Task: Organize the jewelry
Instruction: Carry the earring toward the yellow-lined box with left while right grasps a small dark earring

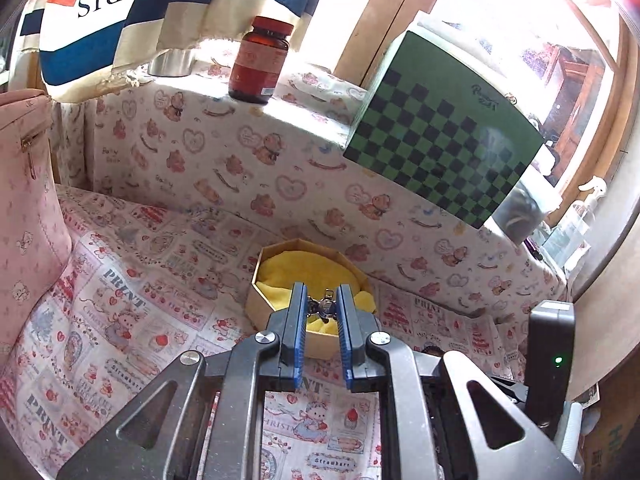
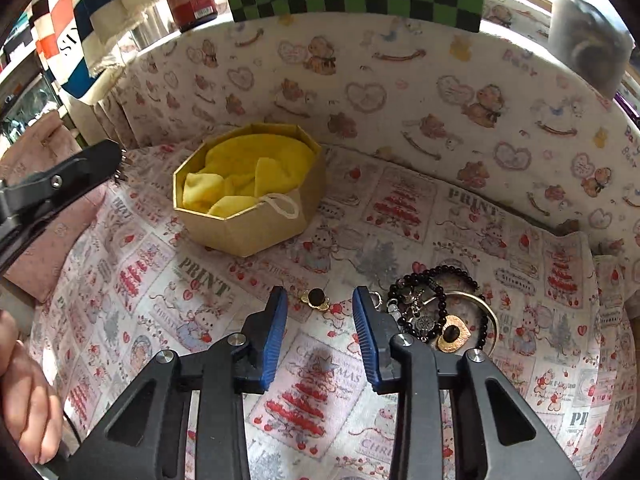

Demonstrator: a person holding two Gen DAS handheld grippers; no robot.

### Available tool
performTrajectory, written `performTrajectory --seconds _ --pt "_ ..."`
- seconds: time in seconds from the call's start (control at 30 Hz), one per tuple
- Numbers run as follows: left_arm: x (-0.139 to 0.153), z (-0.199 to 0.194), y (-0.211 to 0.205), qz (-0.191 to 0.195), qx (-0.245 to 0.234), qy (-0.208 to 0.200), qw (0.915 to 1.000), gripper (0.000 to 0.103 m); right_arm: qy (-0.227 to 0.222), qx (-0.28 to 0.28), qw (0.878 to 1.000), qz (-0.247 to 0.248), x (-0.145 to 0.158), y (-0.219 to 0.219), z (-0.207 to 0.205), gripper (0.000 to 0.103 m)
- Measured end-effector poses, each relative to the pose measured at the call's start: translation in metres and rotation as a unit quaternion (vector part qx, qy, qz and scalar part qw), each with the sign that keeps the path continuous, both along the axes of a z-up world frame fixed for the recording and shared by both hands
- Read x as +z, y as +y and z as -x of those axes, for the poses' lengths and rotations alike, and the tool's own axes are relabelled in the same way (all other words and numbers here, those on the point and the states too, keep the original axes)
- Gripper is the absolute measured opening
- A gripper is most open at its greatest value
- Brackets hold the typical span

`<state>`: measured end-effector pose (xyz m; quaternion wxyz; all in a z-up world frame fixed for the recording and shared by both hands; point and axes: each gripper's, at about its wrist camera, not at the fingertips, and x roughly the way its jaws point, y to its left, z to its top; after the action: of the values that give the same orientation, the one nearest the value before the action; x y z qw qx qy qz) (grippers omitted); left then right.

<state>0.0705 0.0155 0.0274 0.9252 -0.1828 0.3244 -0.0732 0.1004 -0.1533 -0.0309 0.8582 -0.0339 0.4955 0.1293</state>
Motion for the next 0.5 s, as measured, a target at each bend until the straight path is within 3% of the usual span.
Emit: performTrajectory --seconds 0.13,0.2,0.33,0.4,0.5 --pt "0.003 0.001 0.001 -0.010 0.009 -0.006 0.9999 0.013 0.003 0.005 1.000 0.021 -0.007 0.012 -0.004 0.034" --pt "0.002 0.001 0.001 -0.014 0.011 -0.007 0.9998 0.013 0.011 0.005 1.000 0.025 -0.012 0.017 -0.008 0.027" --pt "0.001 0.000 0.003 -0.010 0.013 -0.005 0.9999 0.013 0.020 -0.004 0.999 0.030 -0.020 0.021 -0.015 0.023" --pt "0.001 0.001 0.004 -0.010 0.015 -0.005 0.9998 0.013 0.016 -0.008 0.999 0.036 -0.022 0.023 -0.017 0.012" --pt "0.001 0.001 0.004 -0.010 0.016 -0.006 0.9998 0.013 0.000 -0.015 0.999 0.029 -0.022 0.019 -0.016 0.011"
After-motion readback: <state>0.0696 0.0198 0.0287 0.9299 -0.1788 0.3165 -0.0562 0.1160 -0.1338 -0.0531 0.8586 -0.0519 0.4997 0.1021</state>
